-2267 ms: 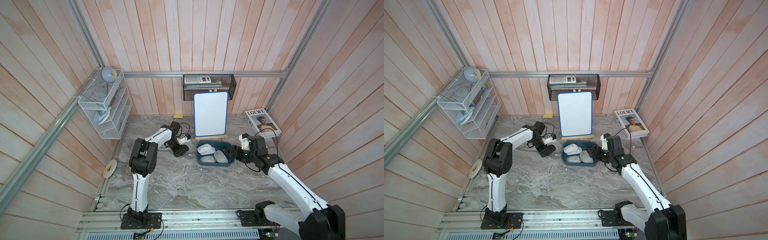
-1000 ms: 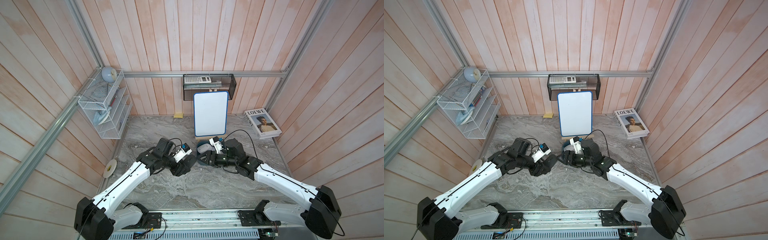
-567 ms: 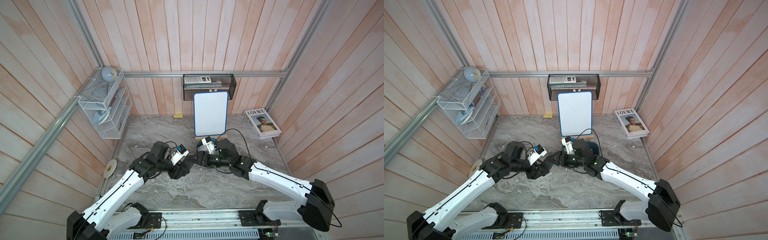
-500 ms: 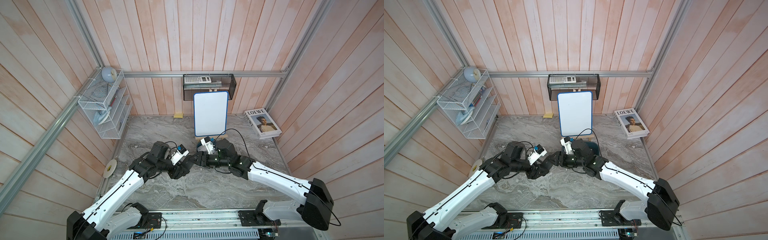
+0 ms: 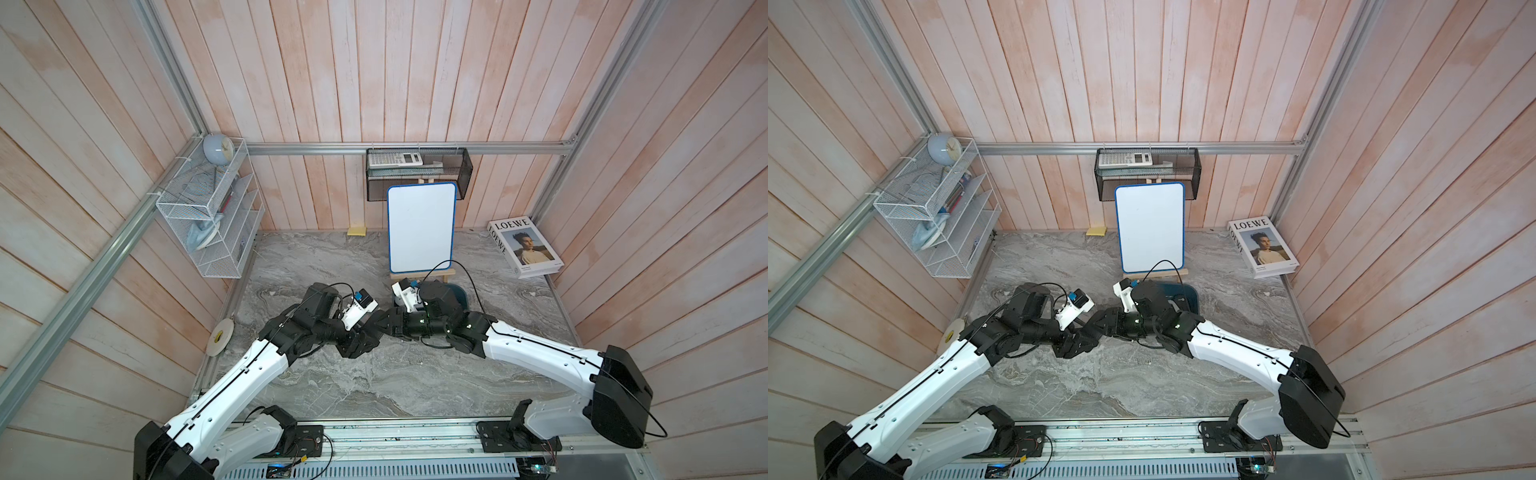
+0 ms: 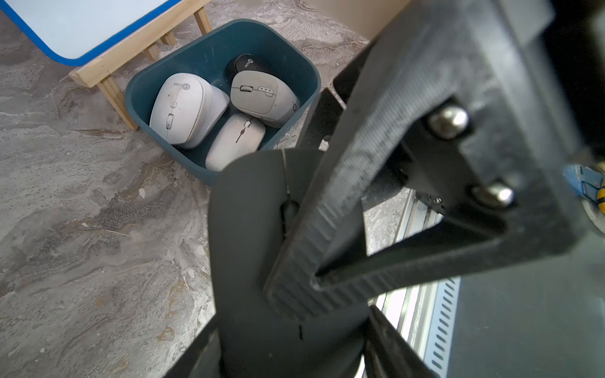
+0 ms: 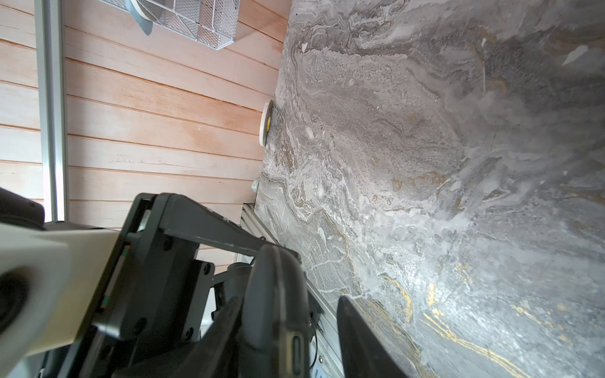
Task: Put the mouse in the storage box
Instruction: Pick up the mouse from the center of the board, then place the mouse in the storage box.
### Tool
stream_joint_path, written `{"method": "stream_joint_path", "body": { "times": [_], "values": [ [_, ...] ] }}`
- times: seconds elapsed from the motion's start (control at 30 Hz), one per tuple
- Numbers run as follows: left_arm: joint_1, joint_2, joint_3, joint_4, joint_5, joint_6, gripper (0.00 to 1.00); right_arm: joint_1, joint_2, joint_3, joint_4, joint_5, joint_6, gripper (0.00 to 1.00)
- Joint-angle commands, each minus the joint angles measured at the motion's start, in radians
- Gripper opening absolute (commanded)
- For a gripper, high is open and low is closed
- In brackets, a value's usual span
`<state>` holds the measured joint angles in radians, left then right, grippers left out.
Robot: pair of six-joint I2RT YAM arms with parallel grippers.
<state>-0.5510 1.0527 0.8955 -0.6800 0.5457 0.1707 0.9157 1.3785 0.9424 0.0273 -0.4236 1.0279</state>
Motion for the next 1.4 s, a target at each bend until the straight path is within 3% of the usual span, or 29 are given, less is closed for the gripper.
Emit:
{"method": "stream_joint_path", "body": {
  "times": [0.0,0.17,0.37,0.5,0.73,0.93,1.17,1.37],
  "values": [
    [-0.004,0.003,-0.009,0.034,0.017,-0.009,0.42,0.005,0.005,0.023,0.051,0.006,0.009,0.38],
    [-0.003,0.016,-0.002,0.033,0.007,-0.007,0.46,0.005,0.013,0.026,0.069,0.004,0.019,0.28],
    [-0.004,0.011,-0.011,0.043,-0.038,-0.014,0.74,0.003,0.008,0.017,0.09,0.017,0.023,0.2],
    [-0.003,-0.01,-0.016,0.043,-0.054,-0.037,1.0,-0.025,0.0,0.002,0.091,0.023,0.015,0.19],
    [-0.004,-0.126,-0.055,0.008,-0.268,-0.154,1.0,-0.148,-0.057,-0.047,0.081,0.036,0.008,0.17],
    [-0.004,-0.262,-0.113,0.01,-0.334,-0.26,1.0,-0.341,-0.077,-0.107,0.079,0.013,-0.026,0.16],
    [-0.004,-0.357,-0.163,0.022,-0.415,-0.294,1.0,-0.499,0.046,-0.109,0.116,-0.03,-0.06,0.16],
    [-0.004,-0.365,-0.178,0.033,-0.472,-0.299,1.0,-0.53,0.146,-0.081,0.121,-0.022,-0.1,0.17]
  ]
}}
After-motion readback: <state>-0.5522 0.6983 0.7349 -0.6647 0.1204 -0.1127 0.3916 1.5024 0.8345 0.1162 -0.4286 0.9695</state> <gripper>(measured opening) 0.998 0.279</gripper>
